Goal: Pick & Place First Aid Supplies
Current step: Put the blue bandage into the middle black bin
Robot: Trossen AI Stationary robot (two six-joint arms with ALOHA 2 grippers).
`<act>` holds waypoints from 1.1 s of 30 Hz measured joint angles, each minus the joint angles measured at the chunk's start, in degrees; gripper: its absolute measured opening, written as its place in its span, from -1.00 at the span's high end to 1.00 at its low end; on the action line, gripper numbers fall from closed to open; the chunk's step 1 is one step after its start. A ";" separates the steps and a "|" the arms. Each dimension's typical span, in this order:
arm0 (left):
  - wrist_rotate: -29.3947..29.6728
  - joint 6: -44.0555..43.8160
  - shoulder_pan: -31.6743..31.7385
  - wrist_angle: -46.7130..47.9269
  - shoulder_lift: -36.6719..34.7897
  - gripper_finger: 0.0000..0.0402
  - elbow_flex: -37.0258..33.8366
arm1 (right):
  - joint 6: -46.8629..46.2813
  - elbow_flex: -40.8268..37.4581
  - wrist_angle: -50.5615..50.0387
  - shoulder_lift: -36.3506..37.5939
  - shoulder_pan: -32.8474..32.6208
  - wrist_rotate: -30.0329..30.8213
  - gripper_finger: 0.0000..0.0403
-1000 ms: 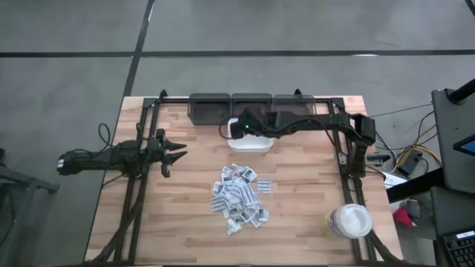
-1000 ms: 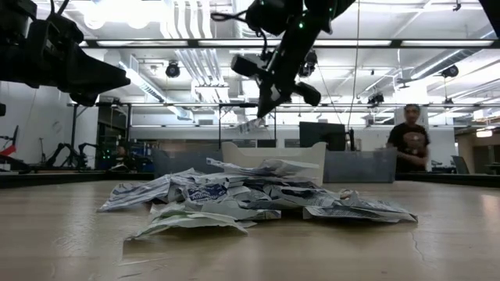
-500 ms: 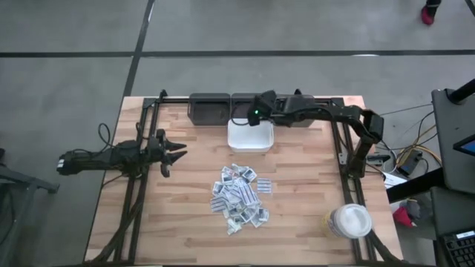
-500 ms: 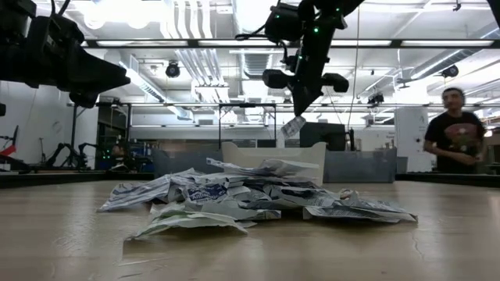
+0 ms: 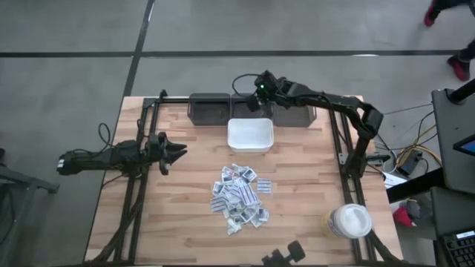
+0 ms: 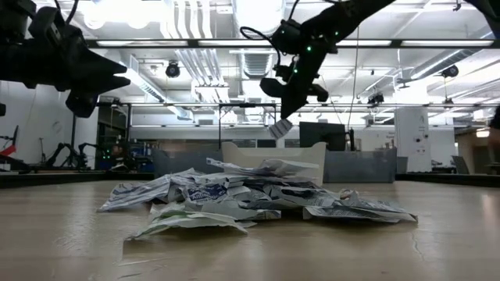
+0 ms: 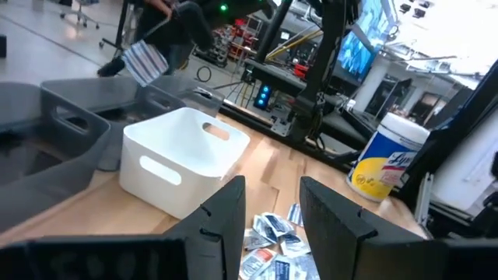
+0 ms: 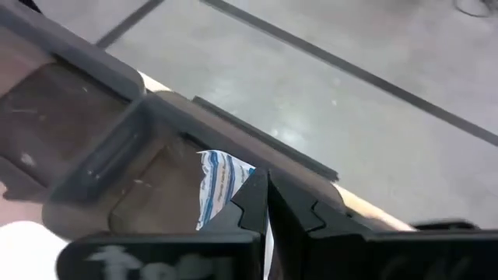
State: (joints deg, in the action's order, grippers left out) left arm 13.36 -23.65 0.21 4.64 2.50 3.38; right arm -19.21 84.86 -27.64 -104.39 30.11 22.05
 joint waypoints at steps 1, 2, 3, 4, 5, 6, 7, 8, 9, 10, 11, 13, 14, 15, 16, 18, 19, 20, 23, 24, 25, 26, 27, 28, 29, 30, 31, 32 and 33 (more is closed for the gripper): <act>0.00 -0.60 -0.01 0.00 0.00 0.38 0.00 | 0.17 0.00 0.44 -0.49 0.30 -0.51 0.96; -0.01 -1.22 -0.01 -0.01 0.00 0.38 0.00 | 0.19 0.00 0.90 -0.94 0.67 -1.18 0.96; -0.01 -1.96 -0.02 0.02 0.00 0.38 0.00 | 0.12 0.00 1.25 -1.49 0.89 -1.51 0.96; 0.00 -2.72 -0.02 0.04 0.00 0.38 0.00 | 0.01 0.00 1.37 -2.07 0.99 -1.56 0.96; -0.02 -3.33 -0.01 0.02 0.00 0.38 0.00 | 0.05 0.00 1.37 -2.52 1.01 -1.63 0.96; 0.00 -3.74 0.00 0.02 0.00 0.38 0.00 | 0.20 -0.03 1.39 -3.17 1.06 -1.63 0.96; 0.00 -4.17 0.00 0.02 0.00 0.38 0.00 | 0.26 -0.05 1.51 -3.76 1.08 -1.70 0.96; 0.00 -4.51 -0.02 0.02 0.00 0.38 0.00 | 0.30 -0.07 1.53 -4.35 1.07 -1.79 0.96; 0.00 -4.59 0.00 0.04 0.00 0.38 0.00 | 0.36 -0.07 1.52 -5.09 1.07 -1.99 0.96; 0.00 -4.64 0.00 0.04 0.00 0.38 0.00 | 0.38 -0.07 1.60 -5.81 1.05 -2.20 0.96; 0.00 -4.68 0.00 0.04 0.00 0.38 0.00 | 0.38 -0.09 1.70 -6.58 1.07 -2.24 0.96; 0.00 -4.70 -0.01 0.04 0.00 0.38 0.00 | 0.41 -0.11 1.75 -8.13 1.11 -2.21 0.96; 0.00 -4.70 0.00 0.04 0.00 0.38 0.00 | 0.59 -0.11 1.88 -8.84 1.22 -2.20 0.96; 0.00 -4.70 0.00 0.04 0.00 0.38 0.00 | 0.81 -0.11 2.12 -9.52 1.26 -2.20 0.96; 0.00 -4.70 -0.01 0.04 0.00 0.38 0.00 | 0.94 -0.11 2.46 -10.09 1.32 -2.19 0.96; 0.00 -4.70 0.00 0.04 0.00 0.38 0.00 | 0.95 -0.10 3.06 -10.97 1.49 -2.20 0.96; 0.00 -4.70 0.00 0.04 0.00 0.38 0.00 | 0.95 -0.09 3.10 -11.15 1.60 -2.19 0.96; 0.00 -4.70 -0.02 0.04 0.00 0.38 0.00 | 0.95 -0.09 3.19 -11.41 1.62 -2.13 0.96; 0.00 -4.70 -0.01 0.07 0.00 0.38 0.00 | 1.02 -0.07 3.52 -11.73 1.86 -2.14 0.96; 0.00 -4.70 -0.01 0.04 0.00 0.38 0.00 | 1.21 -0.14 3.69 -11.73 1.89 -2.13 0.96; 0.00 -4.70 -0.02 0.05 0.00 0.38 0.00 | 1.44 -0.23 4.06 -11.73 1.96 -2.13 0.96; 0.00 -4.70 -0.01 0.04 0.00 0.38 0.00 | 1.63 -0.24 4.23 -11.73 1.97 -2.13 0.96; 0.00 -4.70 -0.01 0.02 0.00 0.38 0.00 | 1.70 -0.24 4.24 -11.73 1.99 -2.13 0.96; 0.00 -4.70 0.00 0.02 0.00 0.38 0.00 | 1.74 -0.26 4.22 -11.73 1.99 -2.13 0.96; 0.00 -4.70 0.00 0.04 0.00 0.38 0.00 | 1.73 -0.28 4.20 -11.73 1.99 -2.13 0.96; 0.00 -4.70 -0.01 0.04 0.00 0.38 0.00 | 1.72 -0.28 4.20 -11.73 2.05 -2.15 0.96; 0.00 -4.70 -0.02 0.04 0.00 0.38 0.00 | 1.74 -0.28 4.28 -11.83 2.05 -2.28 0.96; 0.00 -4.70 0.00 0.04 0.00 0.38 0.00 | 1.73 -0.28 4.28 -11.86 2.07 -2.72 0.96; 0.00 -4.70 -0.02 0.04 0.00 0.38 0.00 | 1.68 -0.28 4.25 -12.04 2.16 -3.20 0.96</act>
State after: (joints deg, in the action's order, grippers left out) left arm 13.37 -28.36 0.19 4.69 2.50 3.38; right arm -17.53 84.58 -23.39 -116.43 32.27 18.86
